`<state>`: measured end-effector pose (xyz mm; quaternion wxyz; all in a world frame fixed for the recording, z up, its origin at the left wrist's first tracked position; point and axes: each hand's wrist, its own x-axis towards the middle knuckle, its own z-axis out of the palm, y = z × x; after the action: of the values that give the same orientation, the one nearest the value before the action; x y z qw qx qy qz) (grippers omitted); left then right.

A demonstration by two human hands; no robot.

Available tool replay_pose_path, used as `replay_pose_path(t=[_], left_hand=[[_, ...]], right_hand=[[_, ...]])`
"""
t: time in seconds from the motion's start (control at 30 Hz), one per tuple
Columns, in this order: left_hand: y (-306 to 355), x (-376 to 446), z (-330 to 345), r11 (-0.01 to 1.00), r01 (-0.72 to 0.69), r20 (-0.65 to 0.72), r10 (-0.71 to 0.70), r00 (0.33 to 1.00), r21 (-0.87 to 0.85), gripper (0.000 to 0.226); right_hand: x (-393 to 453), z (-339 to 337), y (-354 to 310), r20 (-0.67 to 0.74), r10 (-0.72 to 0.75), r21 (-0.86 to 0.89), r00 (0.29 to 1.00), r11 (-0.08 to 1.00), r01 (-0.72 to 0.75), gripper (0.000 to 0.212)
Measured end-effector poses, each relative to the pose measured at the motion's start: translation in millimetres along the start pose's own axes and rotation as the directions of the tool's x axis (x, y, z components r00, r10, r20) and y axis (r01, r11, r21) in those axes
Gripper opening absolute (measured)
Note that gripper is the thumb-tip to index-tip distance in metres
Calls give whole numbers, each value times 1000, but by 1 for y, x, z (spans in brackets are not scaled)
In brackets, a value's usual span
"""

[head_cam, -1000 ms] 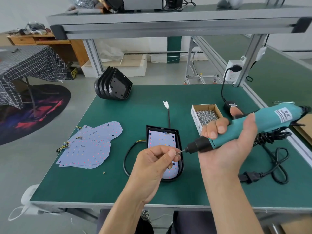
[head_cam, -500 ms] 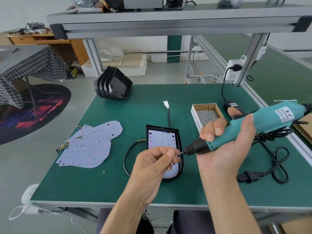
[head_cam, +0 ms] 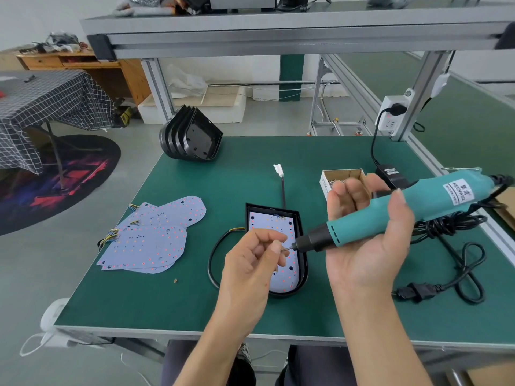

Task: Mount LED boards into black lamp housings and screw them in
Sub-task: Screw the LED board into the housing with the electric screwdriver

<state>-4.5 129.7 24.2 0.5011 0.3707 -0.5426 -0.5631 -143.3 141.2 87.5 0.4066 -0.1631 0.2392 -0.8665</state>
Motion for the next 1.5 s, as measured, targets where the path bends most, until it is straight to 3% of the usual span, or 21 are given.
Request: replay_pose_path(t=[0.27, 0.57, 0.63, 0.73, 0.8, 0.87, 1.0, 1.1, 1.27, 1.5], left_hand=[[1, -2, 1, 996, -40, -15, 41, 999, 74, 20], [-4, 0, -4, 951, -38, -5, 41, 999, 308, 15], [-2, -3, -7, 915, -90, -45, 117, 992, 394, 28], [-2, -6, -14, 903, -81, -261, 206, 943, 421, 29], [-4, -5, -19, 883, 25, -373, 173, 911, 469, 20], [-8, 0, -24, 820, 148, -391, 98, 915, 552, 16], [-12, 13, -29, 645, 303, -305, -112, 946, 701, 55], [-10, 27, -31, 580, 368, -255, -270, 929, 727, 60], [-12, 35, -31, 555, 368, -193, -349, 917, 746, 36], [-11, 36, -28, 588, 363, -184, -343, 921, 723, 31]], right_hand=[[6, -6, 0, 100, 12, -8, 995, 1000, -11, 29], [7, -11, 6, 40, 3, 24, 999, 1000, -4, 24], [8, -13, 8, 31, 6, 32, 1000, 999, -7, 23], [11, -17, 10, 15, -8, -1, 1000, 1000, 8, 22], [12, -21, 13, 6, -14, -56, 1000, 998, 14, 20], [11, -26, 18, -6, -7, -108, 1000, 994, 6, 18], [6, -31, 29, -14, -19, -175, 1000, 984, 17, 17], [3, -34, 34, 7, -32, -210, 999, 977, 32, 16], [3, -35, 42, 55, -39, -240, 998, 969, 51, 20], [1, -37, 51, 79, -34, -274, 996, 960, 54, 14]])
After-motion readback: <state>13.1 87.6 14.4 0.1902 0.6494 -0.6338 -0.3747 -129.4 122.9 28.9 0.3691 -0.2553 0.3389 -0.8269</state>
